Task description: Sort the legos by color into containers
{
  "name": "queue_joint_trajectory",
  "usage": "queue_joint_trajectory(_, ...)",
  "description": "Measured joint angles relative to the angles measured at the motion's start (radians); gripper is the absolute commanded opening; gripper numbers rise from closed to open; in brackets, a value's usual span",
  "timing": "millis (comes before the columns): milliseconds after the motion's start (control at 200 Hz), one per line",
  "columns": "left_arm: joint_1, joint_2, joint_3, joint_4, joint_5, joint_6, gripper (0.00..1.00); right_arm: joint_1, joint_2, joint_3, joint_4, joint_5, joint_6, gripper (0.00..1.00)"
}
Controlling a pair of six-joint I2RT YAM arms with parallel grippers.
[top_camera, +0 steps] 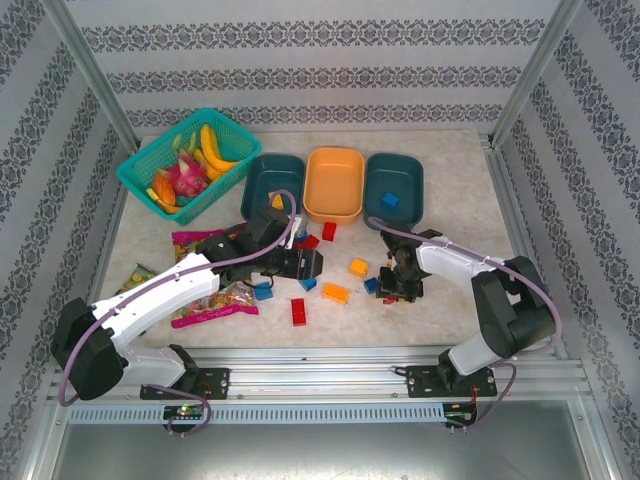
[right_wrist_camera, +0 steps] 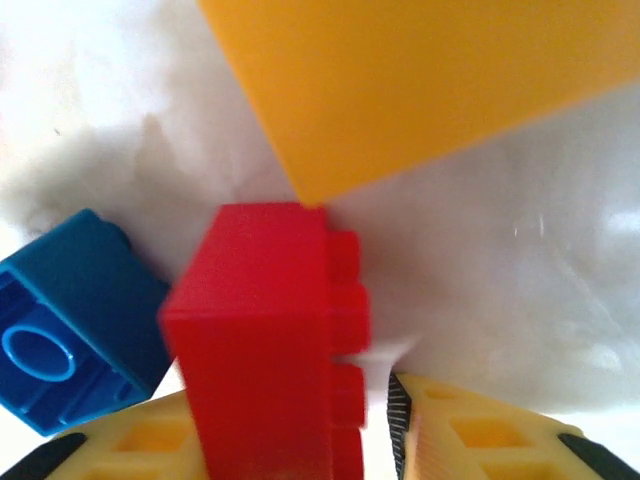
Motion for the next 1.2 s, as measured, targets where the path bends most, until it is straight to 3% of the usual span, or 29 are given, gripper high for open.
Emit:
queue_joint_trajectory(235,0.000,-0.002,-0.026,0.032,0.061,-0.012,0.67,-0.002,0.024,0.026,-0.014,0.003,-0.018,0.20)
queue_joint_trajectory(465,0.000,-0.002,-0.020,0.043,0.068,-0.034,0.71,0.029,-0.085,0.047,-0.059,0.067,-0.015,0.16)
queue_joint_trajectory(565,0.003,-0.002,0.019,0.043,0.051,-0.053,0.72,0.086,-0.158,0.150,-0.115,0.091,-0.011,0.16)
queue_joint_trajectory(674,0.031,0.003,0.105,0.043,0.042,-0.072,0.74,0.125,-0.134,0.327,-0.129,0.092,-0.008,0.16)
queue_joint_trajectory(774,0.093,0.025,0.188,0.044,0.037,-0.082,0.73,0.132,-0.002,0.530,-0.122,0.084,-0.008,0.16)
queue_joint_trajectory(999,0.249,0.103,0.260,0.048,0.016,-0.111,0.74,0.099,0.468,0.997,-0.101,0.069,-0.007,0.19)
queue_joint_trajectory(1204,0.312,0.150,0.267,0.048,0.008,-0.124,0.73,0.035,0.835,1.361,-0.159,0.068,0.005,0.22)
